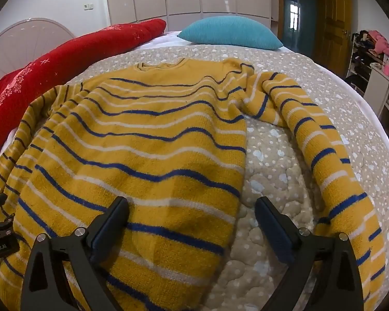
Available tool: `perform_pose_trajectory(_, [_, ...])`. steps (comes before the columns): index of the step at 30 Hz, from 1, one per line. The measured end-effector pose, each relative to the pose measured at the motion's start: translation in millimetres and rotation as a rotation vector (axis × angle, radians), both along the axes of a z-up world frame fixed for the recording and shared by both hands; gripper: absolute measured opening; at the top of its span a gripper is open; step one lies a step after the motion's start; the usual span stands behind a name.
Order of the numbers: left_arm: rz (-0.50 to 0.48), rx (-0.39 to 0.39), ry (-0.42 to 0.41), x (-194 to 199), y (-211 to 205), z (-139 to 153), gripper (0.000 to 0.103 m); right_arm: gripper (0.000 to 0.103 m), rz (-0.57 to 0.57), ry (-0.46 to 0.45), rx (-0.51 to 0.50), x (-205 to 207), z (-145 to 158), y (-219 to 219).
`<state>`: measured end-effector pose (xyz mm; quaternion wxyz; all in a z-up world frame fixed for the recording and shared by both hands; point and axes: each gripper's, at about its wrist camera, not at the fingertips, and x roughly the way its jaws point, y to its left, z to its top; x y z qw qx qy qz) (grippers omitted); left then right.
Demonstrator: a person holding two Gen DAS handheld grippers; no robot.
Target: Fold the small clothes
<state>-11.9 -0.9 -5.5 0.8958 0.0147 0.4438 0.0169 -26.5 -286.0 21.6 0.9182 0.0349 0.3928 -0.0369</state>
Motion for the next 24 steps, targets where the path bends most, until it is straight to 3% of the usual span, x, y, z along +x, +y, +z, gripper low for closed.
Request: perform_pose_trajectory(24, [0.001,0.004,-0.016,-1.7,-3.4,-3.4,0.103,0.100,-0.002,-0.004,-0.008,-1.1,-2.7,4.2])
